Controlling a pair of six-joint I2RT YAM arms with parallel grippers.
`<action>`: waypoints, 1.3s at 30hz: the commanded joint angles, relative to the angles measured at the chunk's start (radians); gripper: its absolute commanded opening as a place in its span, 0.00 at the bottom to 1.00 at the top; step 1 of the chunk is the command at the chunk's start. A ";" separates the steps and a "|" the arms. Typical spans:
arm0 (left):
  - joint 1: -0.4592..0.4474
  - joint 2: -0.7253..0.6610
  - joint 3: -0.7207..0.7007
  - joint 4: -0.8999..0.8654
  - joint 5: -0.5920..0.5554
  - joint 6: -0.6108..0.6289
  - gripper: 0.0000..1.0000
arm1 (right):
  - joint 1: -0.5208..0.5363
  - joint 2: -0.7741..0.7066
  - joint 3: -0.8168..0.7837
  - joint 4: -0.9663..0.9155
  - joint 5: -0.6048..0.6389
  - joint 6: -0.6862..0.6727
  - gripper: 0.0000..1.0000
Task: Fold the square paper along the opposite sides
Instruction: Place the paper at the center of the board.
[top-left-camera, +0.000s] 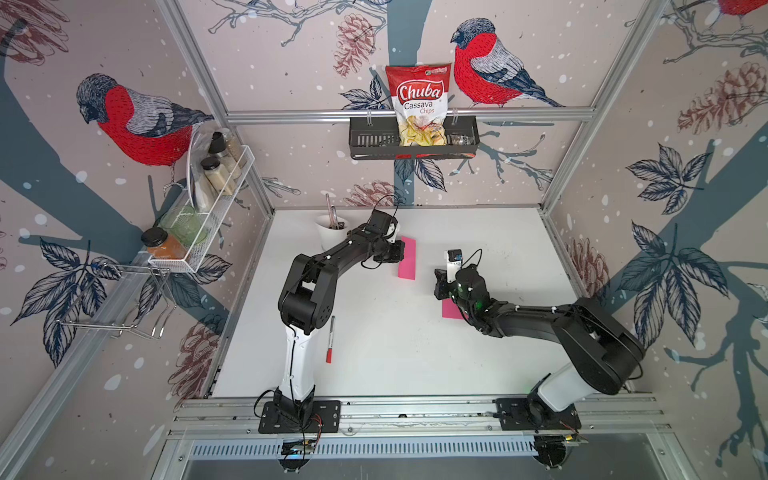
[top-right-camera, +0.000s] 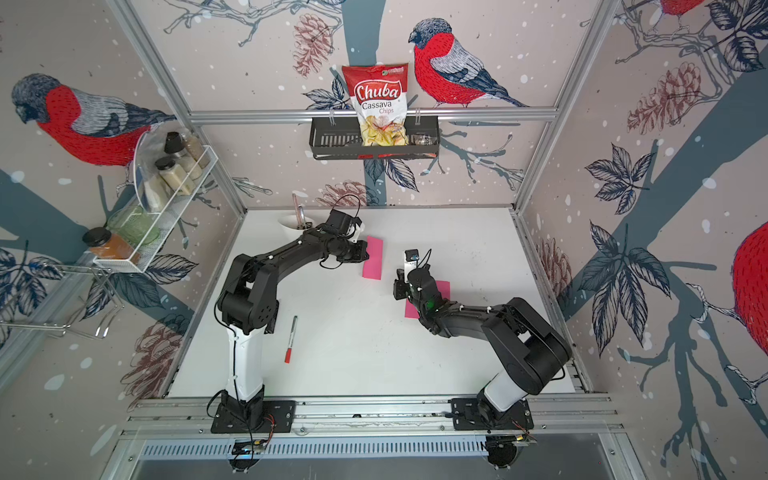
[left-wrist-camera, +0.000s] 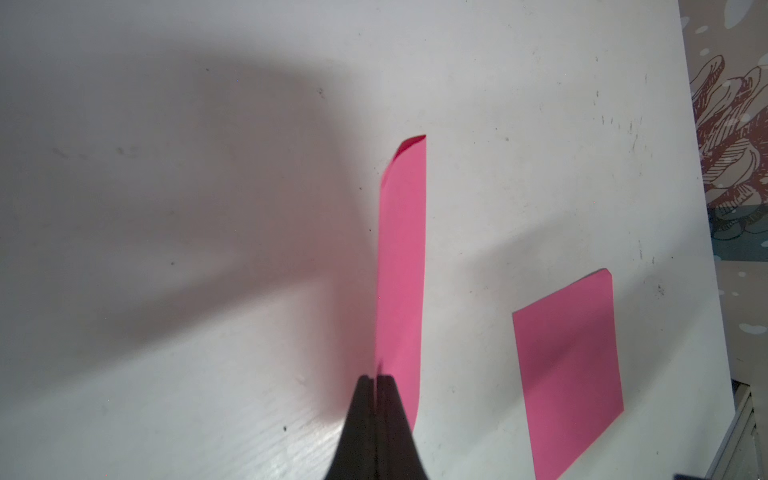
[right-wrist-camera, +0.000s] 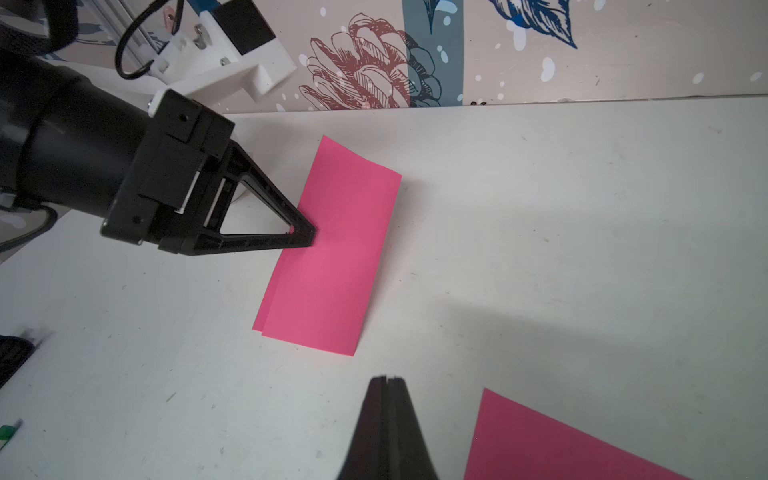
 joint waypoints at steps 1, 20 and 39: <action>0.005 0.040 0.038 0.015 0.010 -0.044 0.00 | -0.008 0.002 0.012 -0.035 -0.032 0.035 0.00; 0.002 0.035 0.005 0.020 -0.069 -0.021 0.48 | -0.024 0.035 0.082 -0.129 -0.059 0.045 0.00; -0.082 -0.072 0.075 0.064 -0.129 0.004 0.51 | -0.077 0.083 0.114 -0.268 0.063 0.130 0.10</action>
